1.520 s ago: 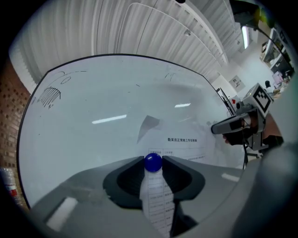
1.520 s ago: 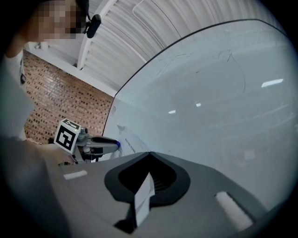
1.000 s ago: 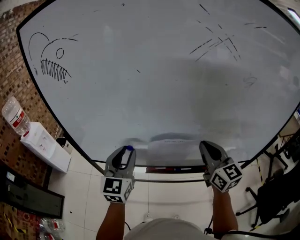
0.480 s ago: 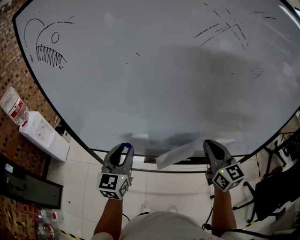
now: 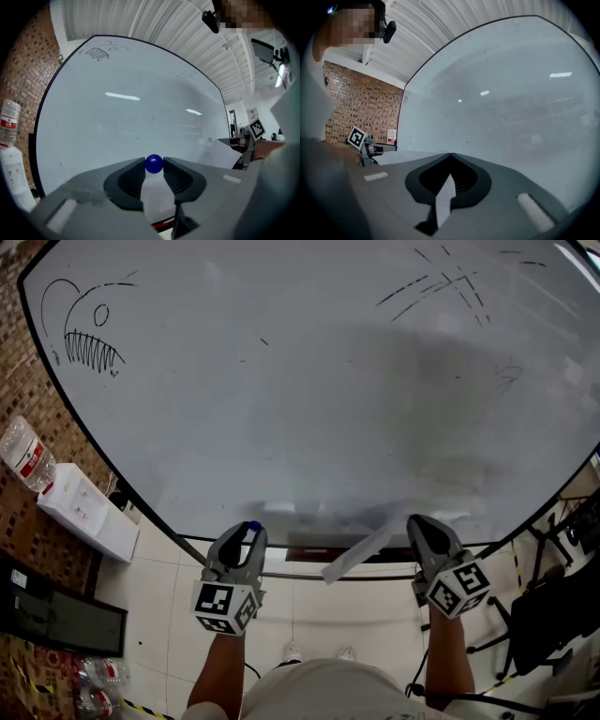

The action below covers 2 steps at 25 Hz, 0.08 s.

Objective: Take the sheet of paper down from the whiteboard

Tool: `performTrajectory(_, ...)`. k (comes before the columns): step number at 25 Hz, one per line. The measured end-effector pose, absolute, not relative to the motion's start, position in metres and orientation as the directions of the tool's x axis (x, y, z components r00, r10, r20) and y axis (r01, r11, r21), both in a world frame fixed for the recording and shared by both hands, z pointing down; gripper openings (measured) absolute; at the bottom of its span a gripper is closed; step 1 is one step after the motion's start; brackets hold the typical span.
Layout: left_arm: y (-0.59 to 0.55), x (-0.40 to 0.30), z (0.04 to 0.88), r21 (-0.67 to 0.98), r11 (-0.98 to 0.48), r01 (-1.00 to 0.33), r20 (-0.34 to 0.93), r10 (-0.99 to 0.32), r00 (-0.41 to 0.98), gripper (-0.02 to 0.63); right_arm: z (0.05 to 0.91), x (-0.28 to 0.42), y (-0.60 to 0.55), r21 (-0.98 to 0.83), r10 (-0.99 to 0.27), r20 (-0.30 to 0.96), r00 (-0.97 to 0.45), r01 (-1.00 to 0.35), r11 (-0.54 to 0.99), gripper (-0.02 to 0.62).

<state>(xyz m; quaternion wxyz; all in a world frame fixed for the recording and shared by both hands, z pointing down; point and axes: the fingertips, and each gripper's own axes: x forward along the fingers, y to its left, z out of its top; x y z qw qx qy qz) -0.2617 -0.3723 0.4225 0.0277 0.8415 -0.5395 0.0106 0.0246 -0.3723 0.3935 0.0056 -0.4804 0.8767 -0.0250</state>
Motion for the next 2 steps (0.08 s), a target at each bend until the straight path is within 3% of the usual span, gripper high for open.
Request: performTrajectory(2,-0.3716,-0.262,0.4244,0.043,-0.414,-0.909,0.052,-0.908,0.416,0.127,0.3939,0.0243,-0.3719,-0.046,-0.841,0.017,-0.541,-0.841,0.54,0.008)
